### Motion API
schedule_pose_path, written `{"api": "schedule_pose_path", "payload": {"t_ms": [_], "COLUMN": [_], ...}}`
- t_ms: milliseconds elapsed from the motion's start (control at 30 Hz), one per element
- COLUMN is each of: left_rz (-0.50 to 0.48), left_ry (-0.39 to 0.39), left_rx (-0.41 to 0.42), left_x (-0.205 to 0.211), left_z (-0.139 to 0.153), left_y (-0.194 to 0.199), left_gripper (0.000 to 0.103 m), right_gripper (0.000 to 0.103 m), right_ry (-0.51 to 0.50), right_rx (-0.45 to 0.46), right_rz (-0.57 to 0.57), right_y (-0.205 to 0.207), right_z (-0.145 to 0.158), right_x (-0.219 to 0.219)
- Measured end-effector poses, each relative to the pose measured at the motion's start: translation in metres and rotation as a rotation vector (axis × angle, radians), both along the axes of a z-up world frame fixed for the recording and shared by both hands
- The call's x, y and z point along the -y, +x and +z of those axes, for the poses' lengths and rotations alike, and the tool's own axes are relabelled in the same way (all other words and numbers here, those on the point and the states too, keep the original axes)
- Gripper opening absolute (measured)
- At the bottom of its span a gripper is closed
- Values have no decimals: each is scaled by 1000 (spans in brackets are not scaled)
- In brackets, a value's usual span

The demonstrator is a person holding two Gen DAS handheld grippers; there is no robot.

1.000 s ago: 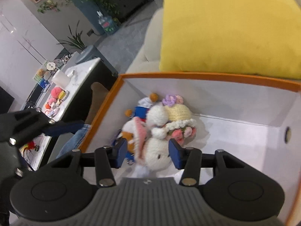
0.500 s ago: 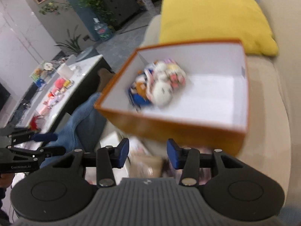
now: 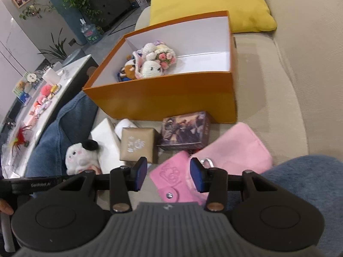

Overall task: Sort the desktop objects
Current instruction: 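Grasp the white puppy in striped cup with left while right reaches pink pouch, then grasp the pink carabiner pouch with right gripper while left lifts the puppy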

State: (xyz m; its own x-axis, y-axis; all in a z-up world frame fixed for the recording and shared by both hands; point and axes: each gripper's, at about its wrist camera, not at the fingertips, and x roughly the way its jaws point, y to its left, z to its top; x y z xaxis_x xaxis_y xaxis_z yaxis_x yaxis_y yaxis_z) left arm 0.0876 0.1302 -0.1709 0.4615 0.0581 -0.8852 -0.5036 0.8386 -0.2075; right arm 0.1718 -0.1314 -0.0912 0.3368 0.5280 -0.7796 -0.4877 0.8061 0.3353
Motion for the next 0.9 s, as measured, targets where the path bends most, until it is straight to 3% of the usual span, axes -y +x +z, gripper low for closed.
{"api": "schedule_pose_path", "payload": {"t_ms": [367, 667, 900], "left_rz": [74, 74, 107], "left_ry": [2, 32, -62], "left_rx": [81, 35, 31], "left_x": [-3, 2, -11], "left_z": [-15, -23, -32], "left_y": [1, 8, 5], "left_gripper": [71, 77, 74], "right_gripper": [48, 62, 62], "right_ry": [-252, -487, -663], "right_rx": [52, 101, 156], "right_rz": [141, 260, 320], "right_y": [-8, -14, -16], "right_z": [-9, -37, -69], "right_x": [-20, -62, -84]}}
